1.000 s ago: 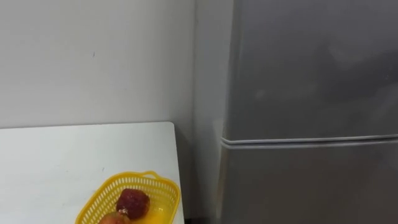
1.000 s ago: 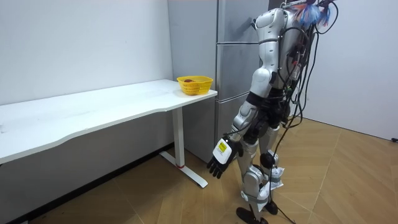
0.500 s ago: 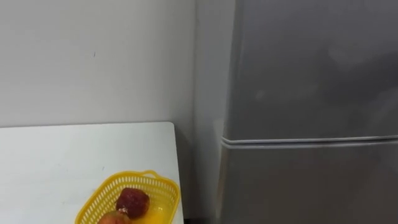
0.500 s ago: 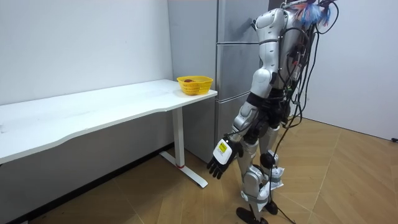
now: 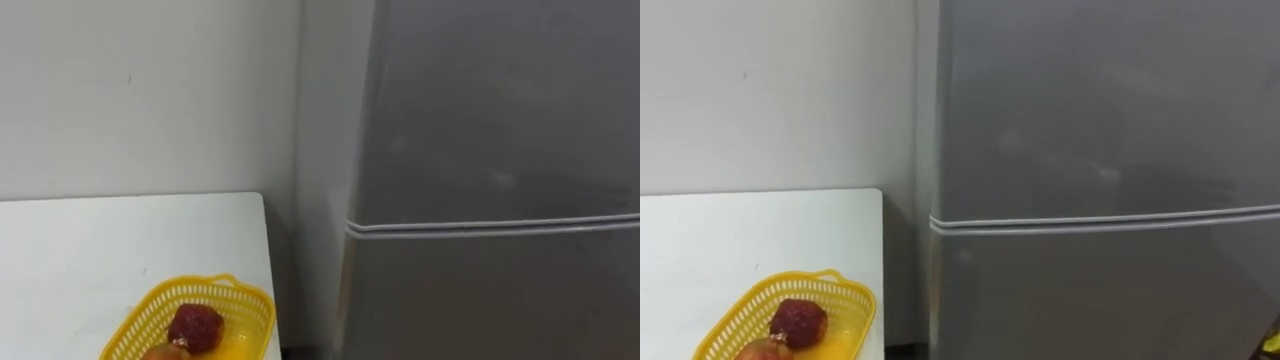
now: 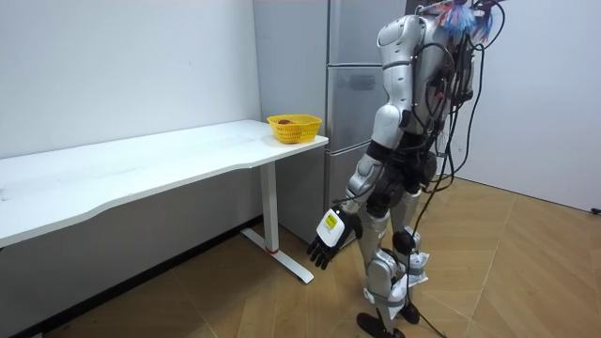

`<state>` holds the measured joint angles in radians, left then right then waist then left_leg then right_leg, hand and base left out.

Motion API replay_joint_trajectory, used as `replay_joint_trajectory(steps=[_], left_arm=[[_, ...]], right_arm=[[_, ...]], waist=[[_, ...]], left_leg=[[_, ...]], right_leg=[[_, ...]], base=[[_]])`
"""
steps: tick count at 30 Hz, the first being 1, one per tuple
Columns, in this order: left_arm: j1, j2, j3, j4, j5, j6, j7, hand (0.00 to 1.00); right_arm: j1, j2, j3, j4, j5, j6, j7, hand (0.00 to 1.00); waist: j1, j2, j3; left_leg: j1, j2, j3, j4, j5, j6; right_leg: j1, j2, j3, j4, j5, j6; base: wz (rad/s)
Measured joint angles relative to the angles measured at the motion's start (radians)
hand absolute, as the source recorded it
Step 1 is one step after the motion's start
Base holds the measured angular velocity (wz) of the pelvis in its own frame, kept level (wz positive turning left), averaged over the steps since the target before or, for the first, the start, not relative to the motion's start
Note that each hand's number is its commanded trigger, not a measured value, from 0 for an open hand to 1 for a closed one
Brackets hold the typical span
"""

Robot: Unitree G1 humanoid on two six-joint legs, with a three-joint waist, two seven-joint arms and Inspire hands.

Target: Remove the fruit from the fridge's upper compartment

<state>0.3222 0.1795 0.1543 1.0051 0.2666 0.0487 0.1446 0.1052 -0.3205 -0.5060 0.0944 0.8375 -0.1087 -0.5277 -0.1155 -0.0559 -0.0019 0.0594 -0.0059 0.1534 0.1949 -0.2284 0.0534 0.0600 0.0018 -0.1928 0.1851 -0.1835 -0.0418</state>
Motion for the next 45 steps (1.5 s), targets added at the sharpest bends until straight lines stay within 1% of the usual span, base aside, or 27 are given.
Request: replay_joint_trajectory(steps=[2, 4, 6, 7, 8, 9, 11, 12, 13, 16, 17, 18, 21, 24, 26, 28, 31, 36, 38, 40, 42, 45], left_arm=[[-0.002, -0.003, -0.003, -0.027, 0.001, 0.013, 0.000, 0.00], [-0.002, -0.004, -0.003, -0.033, 0.000, 0.014, 0.001, 0.00], [-0.002, -0.005, -0.003, -0.038, 0.003, 0.018, 0.001, 0.00], [-0.003, -0.005, -0.003, -0.043, 0.002, 0.018, 0.002, 0.00], [-0.004, -0.006, -0.003, -0.043, -0.001, 0.018, 0.002, 0.00], [-0.002, -0.007, -0.003, -0.043, -0.001, 0.018, 0.002, 0.00], [-0.005, -0.013, -0.003, -0.041, 0.000, 0.017, 0.002, 0.00], [-0.005, -0.014, -0.003, -0.042, 0.000, 0.016, 0.002, 0.00], [-0.006, -0.014, -0.002, -0.039, 0.000, 0.014, 0.002, 0.00], [-0.002, -0.018, 0.000, -0.040, 0.008, 0.014, 0.001, 0.00], [0.002, -0.020, 0.000, -0.039, 0.009, 0.014, 0.000, 0.00], [0.003, -0.020, 0.001, -0.037, 0.009, 0.014, -0.001, 0.00], [0.005, -0.022, 0.000, -0.032, 0.007, 0.015, -0.010, 0.00], [0.005, -0.022, 0.000, -0.018, 0.010, 0.016, -0.031, 0.00], [0.005, -0.022, 0.001, 0.003, 0.011, 0.020, -0.051, 0.00], [0.008, -0.022, 0.001, 0.003, 0.011, 0.028, -0.066, 0.00], [0.001, -0.022, 0.000, 0.003, 0.012, 0.035, -0.087, 0.00], [-0.009, -0.022, 0.009, 0.003, 0.011, 0.037, -0.105, 0.00], [-0.013, -0.023, 0.009, 0.005, 0.011, 0.039, -0.108, 0.00], [-0.012, -0.026, 0.008, 0.006, 0.010, 0.043, -0.108, 0.00], [-0.012, -0.027, 0.008, 0.009, 0.011, 0.054, -0.108, 0.00], [-0.021, -0.033, 0.008, 0.050, 0.012, 0.069, -0.108, 0.00]], right_arm=[[0.014, 0.010, 0.004, 0.081, -0.060, 0.002, -0.056, 0.00], [0.037, 0.024, 0.015, 0.142, -0.063, 0.002, -0.089, 0.00], [0.059, 0.051, 0.025, 0.216, -0.063, 0.002, -0.113, 0.00], [0.073, 0.068, 0.045, 0.276, -0.062, 0.002, -0.121, 0.00], [0.075, 0.081, 0.073, 0.350, -0.060, 0.003, -0.124, 0.00], [0.076, 0.087, 0.084, 0.386, -0.056, 0.004, -0.124, 0.00], [0.076, 0.117, 0.093, 0.498, -0.052, 0.025, -0.107, 0.00], [0.076, 0.122, 0.093, 0.519, -0.052, 0.025, -0.100, 0.00], [0.077, 0.125, 0.094, 0.576, -0.052, 0.025, -0.076, 0.00], [0.078, 0.130, 0.095, 0.709, -0.055, 0.026, -0.038, 0.00], [0.078, 0.130, 0.094, 0.750, -0.055, 0.033, -0.019, 0.00], [0.079, 0.130, 0.094, 0.773, -0.055, 0.036, -0.008, 0.00], [0.073, 0.132, 0.094, 0.859, -0.057, 0.047, 0.030, 0.00], [0.069, 0.130, 0.126, 0.948, -0.108, 0.049, 0.080, 0.00], [0.070, 0.130, 0.142, 1.014, -0.148, 0.069, 0.136, 0.00], [0.071, 0.130, 0.161, 1.046, -0.177, 0.091, 0.169, 0.00], [0.063, 0.131, 0.179, 1.092, -0.226, 0.109, 0.224, 0.00], [0.052, 0.133, 0.250, 1.111, -0.327, 0.121, 0.329, 0.00], [0.055, 0.133, 0.294, 1.123, -0.376, 0.132, 0.373, 0.00], [0.057, 0.133, 0.317, 1.136, -0.396, 0.137, 0.402, 0.00], [0.054, 0.133, 0.327, 1.157, -0.414, 0.151, 0.422, 0.00], [0.040, 0.134, 0.330, 1.214, -0.444, 0.155, 0.457, 0.00]], waist=[[0.000, 0.004, -0.0009], [0.013, 0.006, -0.0016], [0.014, 0.006, -0.0019], [0.014, 0.005, -0.0027], [0.015, 0.005, -0.0030], [0.016, 0.006, -0.0032], [0.016, 0.013, -0.0066], [0.013, 0.015, -0.0078], [0.013, 0.019, -0.0100], [0.014, 0.024, -0.0090], [0.014, 0.026, -0.0073], [0.014, 0.027, -0.0075], [0.015, 0.031, -0.0039], [0.015, 0.030, -0.0035], [0.020, 0.031, -0.0032], [0.024, 0.031, -0.0030], [0.039, 0.030, -0.0023], [0.049, 0.029, -0.0019], [0.059, 0.029, -0.0019], [0.062, 0.029, -0.0021], [0.064, 0.028, -0.0018], [0.066, 0.028, -0.0016]], left_leg=[[-0.004, 0.000, 0.000, 0.000, 0.000, 0.000], [-0.001, 0.000, 0.001, -0.005, 0.001, -0.001], [0.003, 0.000, 0.000, -0.008, 0.001, -0.001], [0.003, 0.000, -0.002, -0.008, 0.001, -0.001], [0.003, -0.001, -0.001, -0.007, 0.001, -0.001], [0.004, -0.001, -0.001, -0.007, 0.001, -0.001], [0.005, -0.001, 0.004, -0.007, 0.001, 0.000], [0.005, -0.001, 0.005, -0.007, 0.001, 0.000], [0.007, -0.001, 0.005, -0.008, 0.001, 0.000], [0.027, -0.002, 0.004, -0.019, 0.001, 0.000], [0.039, -0.002, 0.004, -0.023, 0.001, 0.000], [0.042, -0.002, 0.004, -0.023, 0.001, 0.000], [0.048, -0.003, 0.004, -0.024, 0.001, -0.001], [0.047, -0.004, -0.001, -0.023, 0.001, -0.001], [0.046, -0.004, -0.002, -0.022, 0.001, -0.001], [0.046, -0.005, -0.002, -0.023, 0.001, -0.001], [0.047, -0.006, -0.003, -0.025, 0.001, -0.001], [0.046, -0.006, -0.003, -0.022, 0.001, -0.001], [0.044, -0.006, -0.003, -0.018, 0.001, -0.001], [0.044, -0.007, -0.008, -0.017, 0.001, -0.001], [0.045, -0.008, -0.016, -0.017, 0.001, -0.001], [0.052, -0.009, -0.020, -0.020, 0.001, -0.001]], right_leg=[[-0.004, 0.000, -0.002, 0.001, 0.000, 0.000], [-0.004, 0.000, -0.001, 0.000, 0.000, 0.000], [-0.007, 0.001, -0.001, -0.003, 0.000, 0.000], [-0.006, 0.001, -0.001, -0.004, 0.000, 0.000], [-0.001, 0.000, 0.000, -0.002, 0.000, 0.000], [-0.001, 0.000, 0.001, -0.001, 0.000, 0.000], [-0.002, 0.000, 0.007, 0.000, -0.001, 0.001], [-0.002, 0.000, 0.007, 0.000, -0.001, 0.001], [0.003, -0.001, 0.004, -0.001, -0.001, 0.001], [0.019, -0.001, 0.004, -0.001, -0.005, 0.003], [0.026, -0.001, 0.005, -0.001, -0.007, 0.002], [0.026, -0.001, 0.005, -0.001, -0.008, 0.002], [0.026, -0.002, 0.005, 0.000, -0.013, 0.002], [0.027, -0.003, 0.001, -0.001, -0.013, 0.002], [0.027, -0.003, 0.001, 0.000, -0.014, 0.002], [0.026, -0.003, 0.001, 0.000, -0.014, 0.003], [0.025, -0.004, 0.004, 0.001, -0.017, 0.003], [0.025, -0.004, 0.003, -0.001, -0.017, 0.003], [0.025, -0.003, 0.003, -0.003, -0.017, 0.003], [0.030, -0.004, -0.003, -0.011, -0.016, 0.005], [0.039, -0.003, -0.006, -0.019, -0.015, 0.006], [0.051, -0.003, -0.014, -0.029, -0.015, 0.006]], base=[[0.00], [0.00], [0.00], [0.00], [0.00], [-0.03], [-0.05], [0.00], [0.00], [0.01], [0.00], [0.00], [0.00], [0.03], [0.02], [0.00], [0.00], [0.00], [0.00], [0.08], [0.12], [0.06]])
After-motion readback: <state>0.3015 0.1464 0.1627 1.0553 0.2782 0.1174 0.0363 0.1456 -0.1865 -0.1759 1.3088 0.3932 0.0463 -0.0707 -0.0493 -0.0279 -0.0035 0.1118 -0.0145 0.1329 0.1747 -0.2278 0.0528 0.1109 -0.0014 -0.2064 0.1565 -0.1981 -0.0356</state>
